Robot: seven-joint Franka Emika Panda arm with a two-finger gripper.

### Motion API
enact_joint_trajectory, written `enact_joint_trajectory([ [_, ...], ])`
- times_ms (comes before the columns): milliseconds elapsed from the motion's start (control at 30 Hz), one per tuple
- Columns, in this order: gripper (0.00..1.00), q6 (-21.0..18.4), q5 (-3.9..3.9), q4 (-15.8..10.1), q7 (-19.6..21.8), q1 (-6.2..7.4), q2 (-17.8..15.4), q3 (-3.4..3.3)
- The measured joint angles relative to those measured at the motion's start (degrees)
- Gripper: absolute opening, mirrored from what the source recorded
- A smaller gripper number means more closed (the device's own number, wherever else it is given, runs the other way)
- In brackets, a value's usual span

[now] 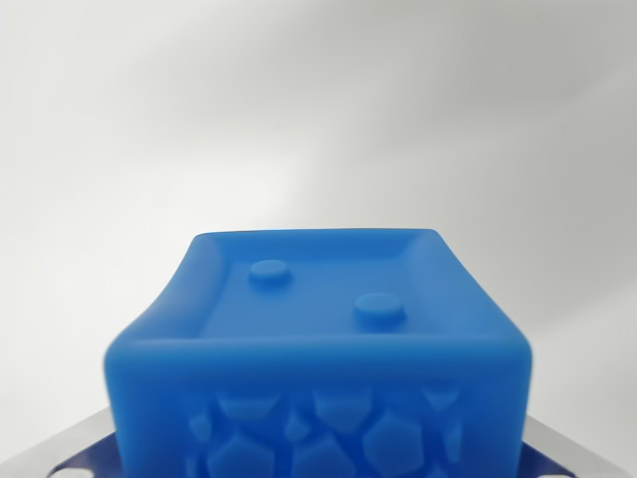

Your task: Stack cube

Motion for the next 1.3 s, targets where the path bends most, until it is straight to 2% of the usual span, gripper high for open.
enact_joint_trajectory([
  [700, 0.00, 0.24, -0.35, -2.41, 4.12, 3.73, -2.15, 0.12],
  [1300, 0.00, 0.25, -0.75, -4.14, 8.24, 7.17, -4.00, 0.48],
])
